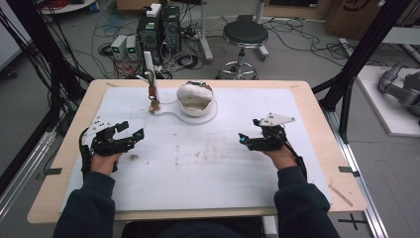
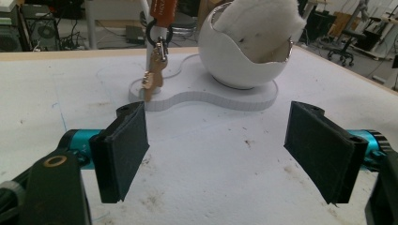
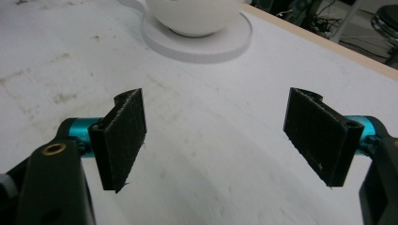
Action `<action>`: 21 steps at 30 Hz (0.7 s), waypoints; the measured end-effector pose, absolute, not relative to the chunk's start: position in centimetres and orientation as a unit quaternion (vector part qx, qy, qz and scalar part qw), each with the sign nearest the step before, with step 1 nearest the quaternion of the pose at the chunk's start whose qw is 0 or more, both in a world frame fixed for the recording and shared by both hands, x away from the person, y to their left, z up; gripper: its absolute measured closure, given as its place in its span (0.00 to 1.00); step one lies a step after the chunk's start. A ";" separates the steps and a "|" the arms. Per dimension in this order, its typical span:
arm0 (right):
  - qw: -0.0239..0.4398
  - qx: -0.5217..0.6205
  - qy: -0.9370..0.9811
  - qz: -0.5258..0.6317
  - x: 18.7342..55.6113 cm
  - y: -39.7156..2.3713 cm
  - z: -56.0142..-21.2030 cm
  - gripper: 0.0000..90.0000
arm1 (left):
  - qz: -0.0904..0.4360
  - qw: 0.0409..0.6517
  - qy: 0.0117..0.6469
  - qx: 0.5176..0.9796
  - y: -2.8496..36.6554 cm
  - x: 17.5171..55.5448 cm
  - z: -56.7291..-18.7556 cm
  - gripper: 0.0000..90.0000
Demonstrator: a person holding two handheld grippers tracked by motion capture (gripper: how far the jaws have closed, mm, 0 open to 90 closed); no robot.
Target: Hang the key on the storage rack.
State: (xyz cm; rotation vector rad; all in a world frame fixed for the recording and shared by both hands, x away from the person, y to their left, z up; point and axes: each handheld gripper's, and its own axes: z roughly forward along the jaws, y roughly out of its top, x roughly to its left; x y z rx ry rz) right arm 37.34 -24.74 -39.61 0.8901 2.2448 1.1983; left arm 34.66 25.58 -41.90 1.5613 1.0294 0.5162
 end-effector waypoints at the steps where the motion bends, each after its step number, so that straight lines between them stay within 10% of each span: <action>1: 0.225 0.331 0.807 0.434 36.7 -26.1 -40.0 0.24 | 0.220 0.565 0.437 0.664 25.5 34.7 -41.9 0.24; 21: 0.250 0.382 0.766 0.453 35.0 -31.4 -40.3 0.24 | 0.224 0.569 0.426 0.667 24.8 34.8 -41.7 0.23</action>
